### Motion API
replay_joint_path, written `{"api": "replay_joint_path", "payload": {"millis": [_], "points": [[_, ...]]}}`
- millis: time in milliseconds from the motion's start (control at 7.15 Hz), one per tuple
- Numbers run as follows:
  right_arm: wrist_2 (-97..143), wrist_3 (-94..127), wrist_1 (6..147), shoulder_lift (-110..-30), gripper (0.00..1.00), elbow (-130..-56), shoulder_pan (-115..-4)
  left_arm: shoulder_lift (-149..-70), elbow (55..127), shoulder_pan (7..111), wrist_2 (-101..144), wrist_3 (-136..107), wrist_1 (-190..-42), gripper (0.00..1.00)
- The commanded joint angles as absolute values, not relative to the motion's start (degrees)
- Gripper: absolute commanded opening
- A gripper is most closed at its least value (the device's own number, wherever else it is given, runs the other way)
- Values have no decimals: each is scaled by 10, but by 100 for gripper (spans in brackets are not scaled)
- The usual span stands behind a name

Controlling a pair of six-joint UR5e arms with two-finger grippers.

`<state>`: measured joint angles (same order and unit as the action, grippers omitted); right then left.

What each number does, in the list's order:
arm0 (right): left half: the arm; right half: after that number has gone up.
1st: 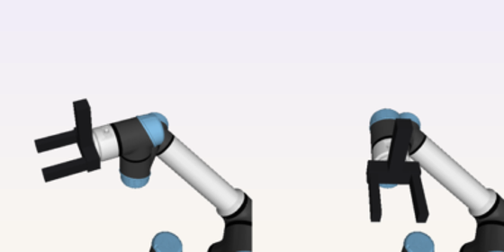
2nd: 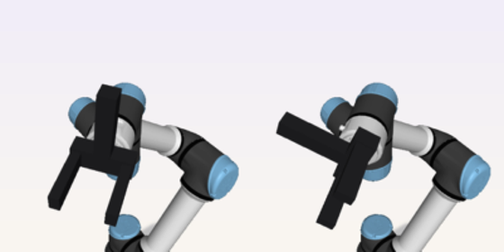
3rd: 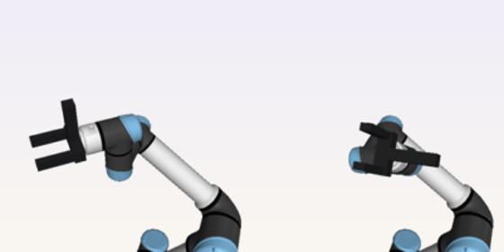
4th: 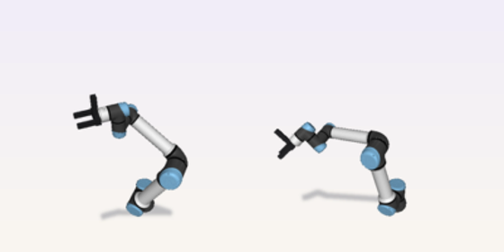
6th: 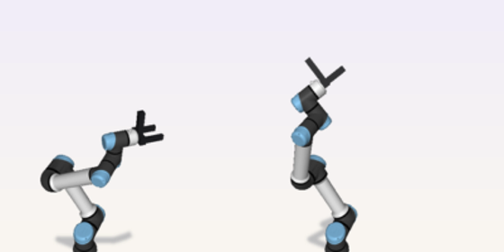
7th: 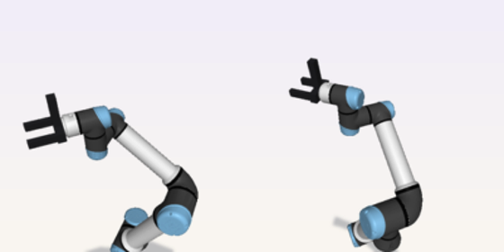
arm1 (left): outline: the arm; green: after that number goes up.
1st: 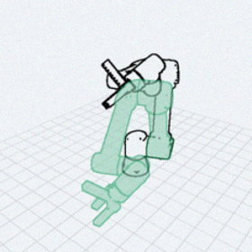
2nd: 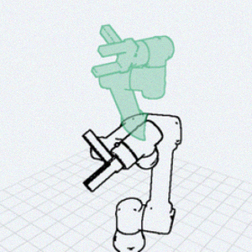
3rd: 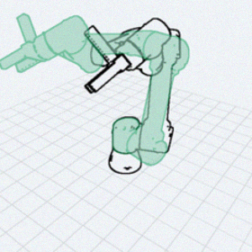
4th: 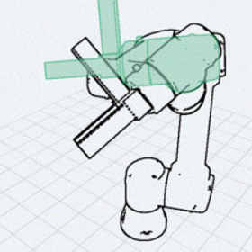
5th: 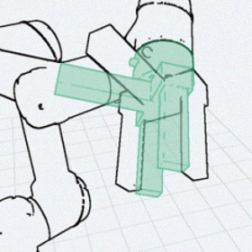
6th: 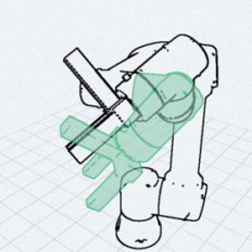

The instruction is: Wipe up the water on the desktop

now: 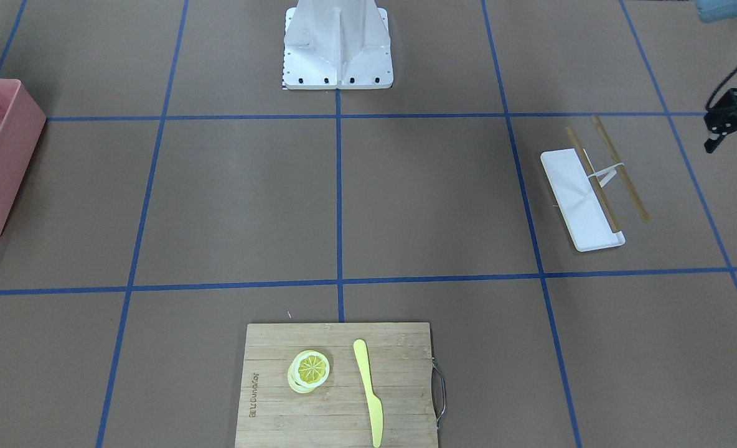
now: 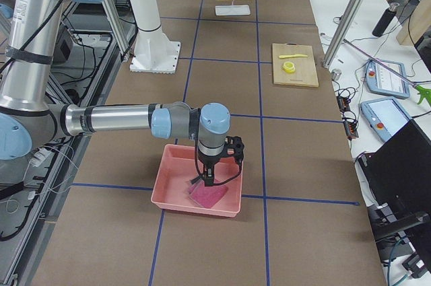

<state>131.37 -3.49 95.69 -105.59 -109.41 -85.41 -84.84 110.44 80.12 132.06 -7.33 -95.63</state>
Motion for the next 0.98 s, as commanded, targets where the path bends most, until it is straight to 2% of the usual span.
{"api": "replay_joint_path", "payload": {"millis": [0, 140, 839], "points": [[1303, -38, 956, -1059, 100, -1087, -896, -778, 1065, 872, 1411, 58, -955, 98], [1282, -37, 956, -1061, 100, -1086, -897, -755, 1071, 874, 1405, 57, -951, 98], [1262, -29, 958, -1051, 100, -1080, -897, -751, 1071, 879, 1372, 48, -920, 98]]}}
